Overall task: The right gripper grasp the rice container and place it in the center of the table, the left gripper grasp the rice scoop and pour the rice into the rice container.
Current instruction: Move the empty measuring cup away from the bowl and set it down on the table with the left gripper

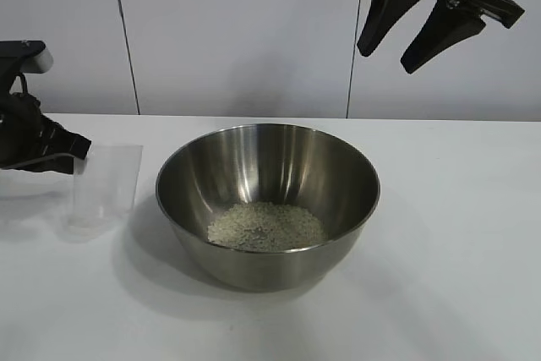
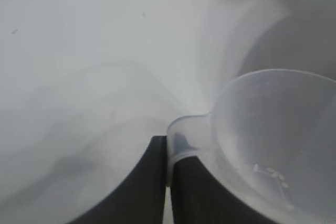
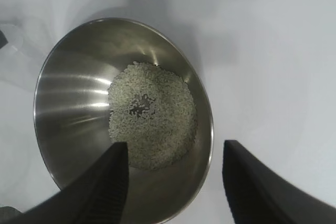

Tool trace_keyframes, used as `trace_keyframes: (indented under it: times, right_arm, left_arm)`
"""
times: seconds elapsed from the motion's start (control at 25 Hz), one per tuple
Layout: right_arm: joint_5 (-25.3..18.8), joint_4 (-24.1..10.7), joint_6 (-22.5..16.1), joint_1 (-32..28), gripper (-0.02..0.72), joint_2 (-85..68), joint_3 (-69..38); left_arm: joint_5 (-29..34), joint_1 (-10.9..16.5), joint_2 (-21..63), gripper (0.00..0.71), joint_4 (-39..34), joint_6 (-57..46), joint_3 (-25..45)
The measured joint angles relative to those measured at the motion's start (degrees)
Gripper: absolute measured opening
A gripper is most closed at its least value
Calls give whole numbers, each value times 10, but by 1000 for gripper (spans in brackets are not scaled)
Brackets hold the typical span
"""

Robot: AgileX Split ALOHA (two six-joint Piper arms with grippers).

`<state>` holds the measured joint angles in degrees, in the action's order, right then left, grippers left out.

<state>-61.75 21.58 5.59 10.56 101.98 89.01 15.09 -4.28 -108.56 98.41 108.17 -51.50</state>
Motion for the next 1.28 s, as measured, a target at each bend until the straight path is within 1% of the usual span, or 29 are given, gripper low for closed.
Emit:
trace_keyframes:
  times: [0.2, 0.32, 0.4, 0.6, 0.68, 0.84, 0.92, 1.28]
  right_arm:
    - [0, 1, 0, 0, 370, 0, 0]
    - [0, 1, 0, 0, 370, 0, 0]
    - [1, 1, 0, 0, 370, 0, 0]
    - [9, 1, 0, 0, 370, 0, 0]
    - [14, 1, 0, 0, 370, 0, 0]
    - [14, 1, 0, 0, 370, 0, 0]
    - [14, 1, 0, 0, 370, 0, 0]
    - [14, 1, 0, 0, 370, 0, 0]
  left_arm:
    - [-56, 0, 0, 8, 1, -143, -6]
    - [-87, 0, 0, 8, 2, -159, -6]
    - [-93, 0, 0, 8, 3, -124, -6]
    - [-74, 0, 0, 8, 3, -32, -6]
    - [-57, 0, 0, 8, 3, 20, -9]
    - [-9, 0, 0, 8, 3, 94, -26]
    - [3, -1, 0, 8, 3, 123, -34]
    - [1, -1, 0, 8, 3, 167, -40]
